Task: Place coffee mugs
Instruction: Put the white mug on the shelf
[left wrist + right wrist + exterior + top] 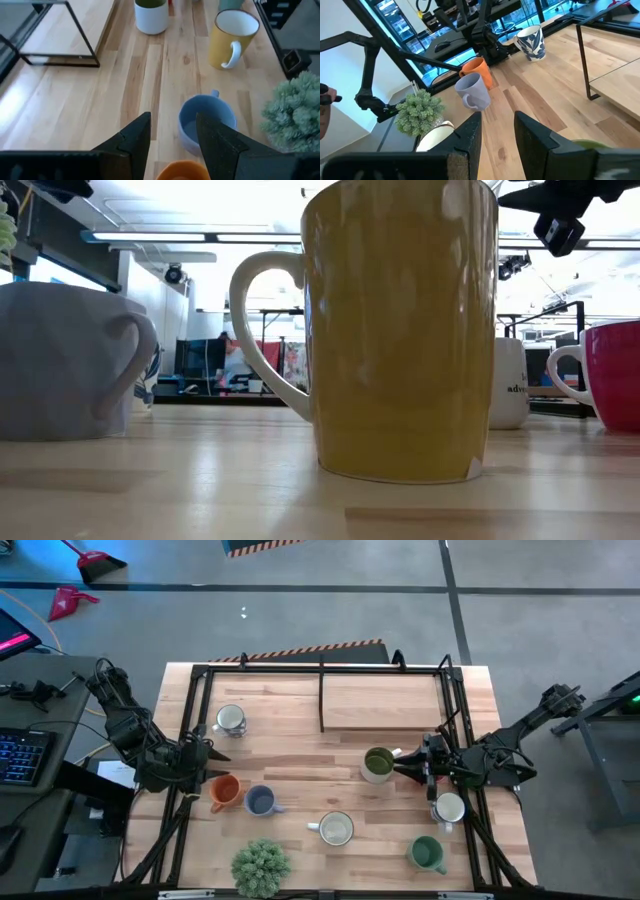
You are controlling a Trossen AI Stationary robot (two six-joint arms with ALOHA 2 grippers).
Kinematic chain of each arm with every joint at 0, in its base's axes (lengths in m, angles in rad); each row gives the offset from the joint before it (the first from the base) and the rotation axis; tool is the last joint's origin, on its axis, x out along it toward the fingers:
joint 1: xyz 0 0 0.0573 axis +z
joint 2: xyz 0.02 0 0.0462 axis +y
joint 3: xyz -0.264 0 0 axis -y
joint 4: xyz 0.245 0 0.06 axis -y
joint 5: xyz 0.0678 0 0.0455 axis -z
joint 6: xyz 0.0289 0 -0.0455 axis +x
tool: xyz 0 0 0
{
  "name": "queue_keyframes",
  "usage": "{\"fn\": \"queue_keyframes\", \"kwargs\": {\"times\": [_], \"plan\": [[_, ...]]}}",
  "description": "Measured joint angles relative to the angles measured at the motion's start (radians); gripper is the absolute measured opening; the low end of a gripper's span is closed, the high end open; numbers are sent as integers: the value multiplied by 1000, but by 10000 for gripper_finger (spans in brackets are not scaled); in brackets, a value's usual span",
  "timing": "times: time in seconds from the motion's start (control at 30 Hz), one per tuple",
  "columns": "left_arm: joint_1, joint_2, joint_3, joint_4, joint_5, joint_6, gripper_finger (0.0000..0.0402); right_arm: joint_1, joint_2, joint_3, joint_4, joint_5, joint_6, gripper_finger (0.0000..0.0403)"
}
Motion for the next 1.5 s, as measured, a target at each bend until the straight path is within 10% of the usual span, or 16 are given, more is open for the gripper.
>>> {"fn": "queue_keyframes", "kwargs": {"times": [0.5,0.97,1.5], "plan": [[0,41,0,-1,-156,36,147,-38,1,0,31,68,-167,96],[4,104,0,-1,-639,75,147,-250,1,0,67,-56,-438,96],[261,153,0,18,-853,176,147,-433,0,0,185,-171,-649,96]]}}
